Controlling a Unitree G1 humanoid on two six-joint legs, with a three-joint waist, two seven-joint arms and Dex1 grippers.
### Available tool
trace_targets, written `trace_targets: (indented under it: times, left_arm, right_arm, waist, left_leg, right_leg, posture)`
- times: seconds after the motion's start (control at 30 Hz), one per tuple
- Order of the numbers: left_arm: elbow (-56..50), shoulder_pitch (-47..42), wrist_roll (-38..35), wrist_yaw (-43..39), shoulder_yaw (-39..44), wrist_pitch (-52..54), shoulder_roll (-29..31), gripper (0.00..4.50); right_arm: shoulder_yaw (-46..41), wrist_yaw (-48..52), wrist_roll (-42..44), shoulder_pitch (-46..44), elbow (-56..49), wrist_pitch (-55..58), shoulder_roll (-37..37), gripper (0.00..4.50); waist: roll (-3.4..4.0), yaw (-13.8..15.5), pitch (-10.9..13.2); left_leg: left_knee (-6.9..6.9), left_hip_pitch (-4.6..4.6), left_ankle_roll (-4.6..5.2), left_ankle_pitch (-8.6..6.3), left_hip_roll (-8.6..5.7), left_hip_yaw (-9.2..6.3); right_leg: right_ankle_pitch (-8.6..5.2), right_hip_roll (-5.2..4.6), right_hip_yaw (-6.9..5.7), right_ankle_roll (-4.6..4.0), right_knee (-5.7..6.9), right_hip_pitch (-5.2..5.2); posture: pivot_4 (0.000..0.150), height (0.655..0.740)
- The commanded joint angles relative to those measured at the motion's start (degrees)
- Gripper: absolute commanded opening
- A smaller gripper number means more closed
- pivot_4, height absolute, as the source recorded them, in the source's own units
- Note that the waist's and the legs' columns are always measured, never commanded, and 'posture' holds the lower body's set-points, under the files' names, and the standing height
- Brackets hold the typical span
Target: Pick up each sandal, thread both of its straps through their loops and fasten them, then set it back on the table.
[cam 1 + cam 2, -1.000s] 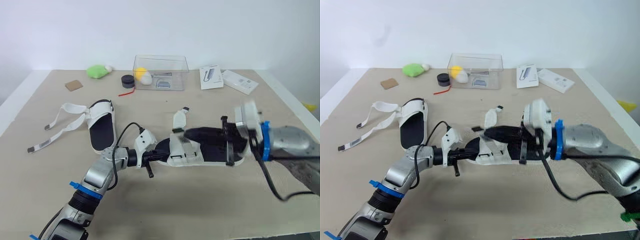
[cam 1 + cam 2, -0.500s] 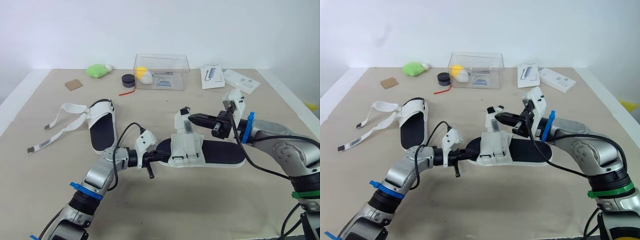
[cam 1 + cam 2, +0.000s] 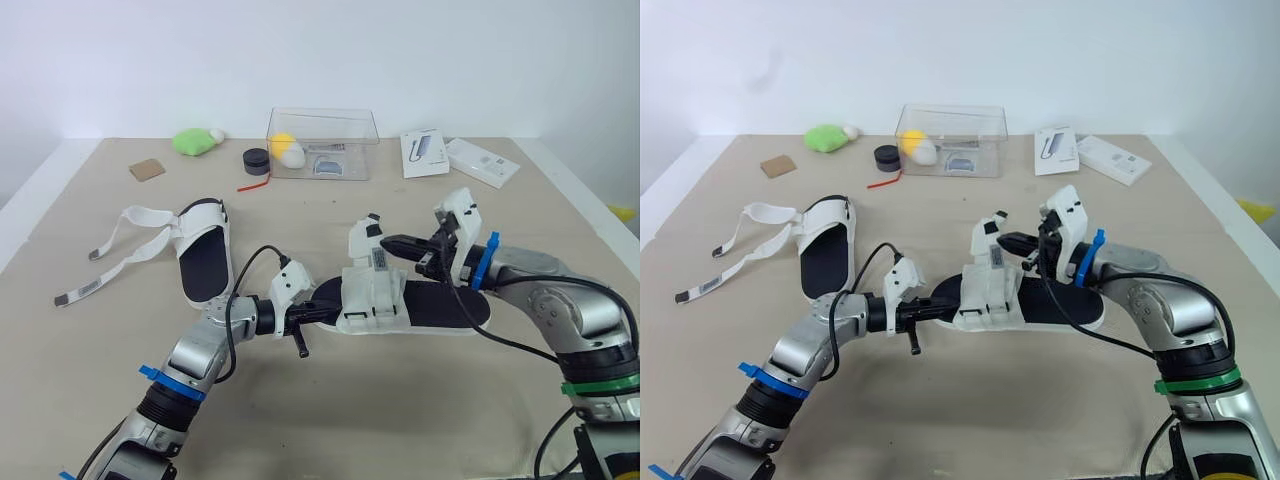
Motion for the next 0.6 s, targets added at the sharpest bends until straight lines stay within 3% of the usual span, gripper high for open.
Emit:
trace_targets:
  times: [0.03,0.6]
  left_arm:
    - [1.95,1.49,1.16,0.26,-2.16,1.92,0.32,0.00]
    - [2.63,1.08,1.09,0.37,-2.12,1.53,0.14,0.00]
  right_arm:
    - [-3.14,-0.33,-2.06,-0.64,0.38,0.31,0.53,0.03]
    - [-0.75,-0.29,-14.57,3.77,1.32,1.46,0.78,0.03]
  waist:
    - [0.00,0.00,0.00]
    - [0.00,-0.03,-0.01]
  left_leg:
    - [0.00,0.00,0.00,0.00,0.00,0.01]
    - [0.00,0.03,0.03,-0.02,0.00,0.05]
  right_leg:
    - [0.00,0.00,0.00,0.00,0.00,-0.01]
    - [0.02,-0.01,0.04,0.05,-0.05,0.03]
  posture:
    - [0.150,0.7400]
    - [0.150,0.7400]
